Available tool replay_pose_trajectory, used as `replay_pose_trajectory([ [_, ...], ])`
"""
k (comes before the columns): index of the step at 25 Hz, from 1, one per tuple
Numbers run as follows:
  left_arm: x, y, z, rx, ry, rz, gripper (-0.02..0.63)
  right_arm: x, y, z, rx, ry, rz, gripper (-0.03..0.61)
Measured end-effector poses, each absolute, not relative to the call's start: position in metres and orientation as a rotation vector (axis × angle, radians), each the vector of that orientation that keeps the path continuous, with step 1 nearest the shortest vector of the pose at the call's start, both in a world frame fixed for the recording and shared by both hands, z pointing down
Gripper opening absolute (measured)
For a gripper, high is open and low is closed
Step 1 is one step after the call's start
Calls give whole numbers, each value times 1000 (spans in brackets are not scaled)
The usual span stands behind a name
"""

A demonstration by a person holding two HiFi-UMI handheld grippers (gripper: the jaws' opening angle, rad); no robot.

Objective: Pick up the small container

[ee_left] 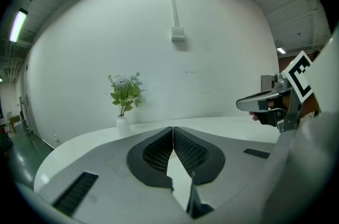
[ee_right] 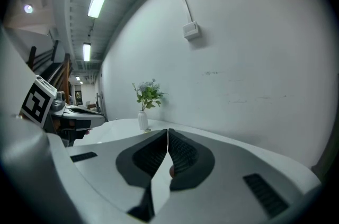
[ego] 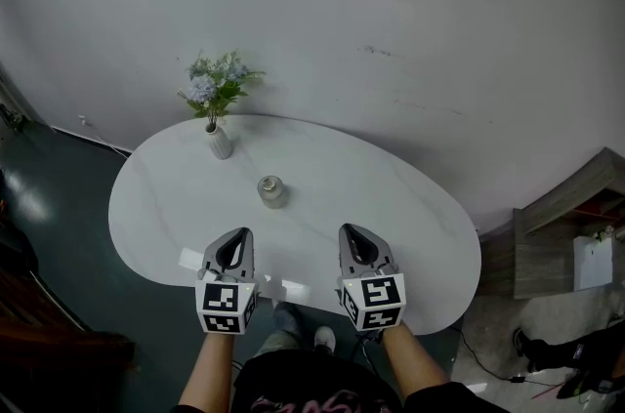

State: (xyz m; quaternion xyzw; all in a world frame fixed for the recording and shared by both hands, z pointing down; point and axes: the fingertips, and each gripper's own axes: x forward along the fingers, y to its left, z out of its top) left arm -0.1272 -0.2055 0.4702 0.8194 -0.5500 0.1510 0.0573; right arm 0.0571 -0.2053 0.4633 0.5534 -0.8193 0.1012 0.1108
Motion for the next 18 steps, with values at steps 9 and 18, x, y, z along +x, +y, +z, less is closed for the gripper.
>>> replay_pose_trajectory([
  [9,-128,-230,490,2470,-1619,477,12,47,-222,480,1604,-2383,340,67],
  [18,-120,-256,501,2486,-1575,486,12,42,-239,492,1610,-2361,371,66],
])
